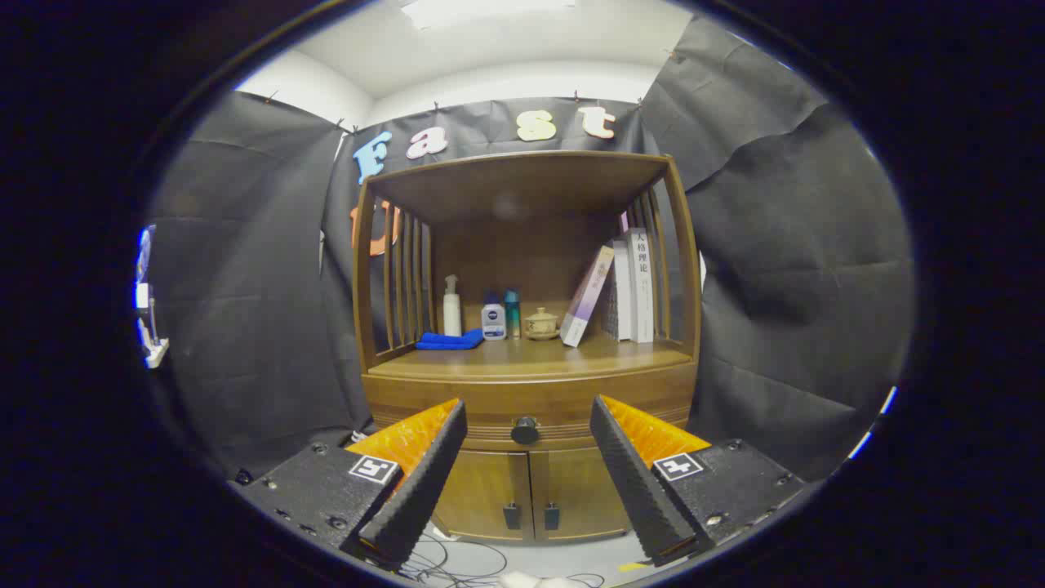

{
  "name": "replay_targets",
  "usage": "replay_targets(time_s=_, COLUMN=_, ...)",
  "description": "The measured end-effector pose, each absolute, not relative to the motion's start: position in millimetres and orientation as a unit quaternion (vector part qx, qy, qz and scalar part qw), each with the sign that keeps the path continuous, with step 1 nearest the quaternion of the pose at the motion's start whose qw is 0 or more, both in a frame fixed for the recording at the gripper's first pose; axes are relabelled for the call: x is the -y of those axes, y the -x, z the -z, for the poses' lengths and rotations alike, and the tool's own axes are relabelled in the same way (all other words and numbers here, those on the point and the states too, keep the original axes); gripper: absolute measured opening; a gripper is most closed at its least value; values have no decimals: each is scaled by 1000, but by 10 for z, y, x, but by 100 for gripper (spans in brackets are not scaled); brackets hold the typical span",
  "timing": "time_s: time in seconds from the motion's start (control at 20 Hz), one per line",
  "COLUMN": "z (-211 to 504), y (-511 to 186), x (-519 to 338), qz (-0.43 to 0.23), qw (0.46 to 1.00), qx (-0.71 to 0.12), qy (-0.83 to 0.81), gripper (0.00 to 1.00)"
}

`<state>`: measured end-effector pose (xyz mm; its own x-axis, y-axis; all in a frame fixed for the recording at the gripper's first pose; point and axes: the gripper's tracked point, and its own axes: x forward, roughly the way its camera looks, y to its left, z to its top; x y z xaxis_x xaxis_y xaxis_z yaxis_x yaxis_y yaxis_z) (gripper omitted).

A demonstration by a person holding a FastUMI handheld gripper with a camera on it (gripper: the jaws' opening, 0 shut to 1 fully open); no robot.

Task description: Pull open the drawer, take out the items inside it, and place them on the countertop above the cabinet.

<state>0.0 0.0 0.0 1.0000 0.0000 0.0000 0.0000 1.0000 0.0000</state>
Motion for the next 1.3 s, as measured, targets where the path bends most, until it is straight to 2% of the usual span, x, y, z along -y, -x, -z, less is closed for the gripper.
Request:
replay_targets(time_s=0.95, z=-71, y=61, x=-70, qz=-4, qw=1000, qx=10, qy=22, gripper=99)
replay_targets(time_s=1.3, z=101, y=-139, x=-69, qz=-2, qw=1000, qx=7, qy=24, gripper=99)
